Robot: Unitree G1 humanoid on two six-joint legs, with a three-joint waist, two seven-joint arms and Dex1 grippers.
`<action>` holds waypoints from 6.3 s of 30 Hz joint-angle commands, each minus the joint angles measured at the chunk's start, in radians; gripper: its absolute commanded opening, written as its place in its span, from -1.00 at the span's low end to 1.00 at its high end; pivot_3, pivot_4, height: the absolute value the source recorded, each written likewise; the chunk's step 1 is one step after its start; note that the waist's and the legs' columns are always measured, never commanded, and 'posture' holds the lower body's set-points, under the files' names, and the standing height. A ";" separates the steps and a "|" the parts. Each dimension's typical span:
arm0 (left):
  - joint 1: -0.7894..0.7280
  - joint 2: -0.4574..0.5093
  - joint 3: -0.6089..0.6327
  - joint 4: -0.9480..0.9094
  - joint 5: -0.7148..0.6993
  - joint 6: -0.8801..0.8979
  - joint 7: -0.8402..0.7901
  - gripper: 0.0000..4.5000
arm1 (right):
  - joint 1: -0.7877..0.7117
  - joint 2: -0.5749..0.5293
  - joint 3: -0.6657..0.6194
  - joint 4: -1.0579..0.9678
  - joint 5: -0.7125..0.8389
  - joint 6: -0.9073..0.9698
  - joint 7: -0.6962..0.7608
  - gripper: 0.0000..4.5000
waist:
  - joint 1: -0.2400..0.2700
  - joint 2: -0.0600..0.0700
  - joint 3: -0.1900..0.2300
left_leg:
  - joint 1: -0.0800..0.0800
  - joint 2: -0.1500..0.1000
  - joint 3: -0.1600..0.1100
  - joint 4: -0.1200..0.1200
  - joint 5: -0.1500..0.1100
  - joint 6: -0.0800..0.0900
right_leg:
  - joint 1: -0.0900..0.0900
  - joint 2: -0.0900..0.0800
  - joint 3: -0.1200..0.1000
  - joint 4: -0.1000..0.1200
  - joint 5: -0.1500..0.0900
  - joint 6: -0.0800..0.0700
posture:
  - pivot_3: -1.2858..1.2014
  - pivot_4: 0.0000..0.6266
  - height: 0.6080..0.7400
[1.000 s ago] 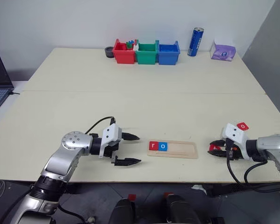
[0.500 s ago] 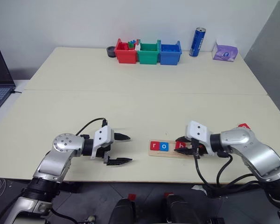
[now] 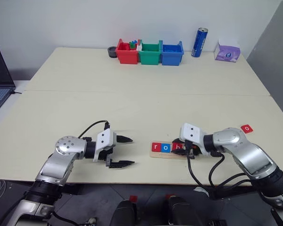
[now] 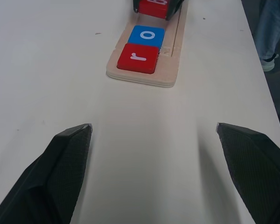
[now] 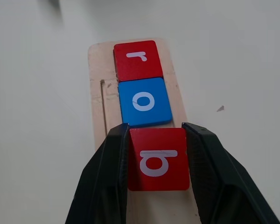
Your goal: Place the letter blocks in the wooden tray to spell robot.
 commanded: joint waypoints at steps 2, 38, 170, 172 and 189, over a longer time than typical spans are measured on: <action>-0.004 0.001 -0.002 -0.059 -0.007 0.015 0.004 1.00 | -0.023 0.009 0.000 0.005 -0.009 -0.026 0.015 -0.38 | 0.000 0.000 0.000 | 0.000 0.000 0.000 0.000 0.000 0.000 | 0.000 0.000 0.000 0.000 0.000 0.000 | 0.03 -0.52 1.00; 0.004 -0.009 -0.001 -0.080 -0.004 0.037 0.012 1.00 | -0.042 0.019 -0.068 -0.103 0.063 0.074 0.001 0.99 | 0.000 0.000 0.000 | 0.000 0.000 -0.001 0.000 0.000 0.000 | 0.000 0.000 0.000 0.000 0.000 0.000 | 0.03 -0.52 1.00; -0.010 -0.034 -0.019 -0.096 -0.011 0.051 0.035 1.00 | -0.028 -0.055 -0.643 0.823 0.025 0.016 -0.351 0.42 | -0.006 0.001 0.000 | 0.002 0.000 0.005 -0.001 0.000 0.000 | 0.001 0.001 0.005 0.000 0.001 -0.001 | 0.03 -0.52 1.00; -0.011 -0.033 -0.019 -0.101 -0.011 0.056 0.036 1.00 | 0.000 -0.051 -0.651 0.782 0.037 0.043 -0.354 0.09 | -0.001 0.000 0.000 | 0.002 -0.001 0.005 0.000 0.000 0.000 | 0.002 0.000 0.005 0.000 0.001 -0.001 | 0.03 -0.52 1.00; -0.019 -0.029 -0.025 -0.091 -0.009 0.053 0.028 1.00 | 0.411 0.198 -0.695 -0.280 0.179 0.443 -0.602 -0.38 | 0.000 0.002 -0.001 | 0.000 0.001 -0.001 -0.001 0.000 0.000 | 0.001 0.001 0.004 0.000 -0.002 0.004 | 0.03 -0.52 1.00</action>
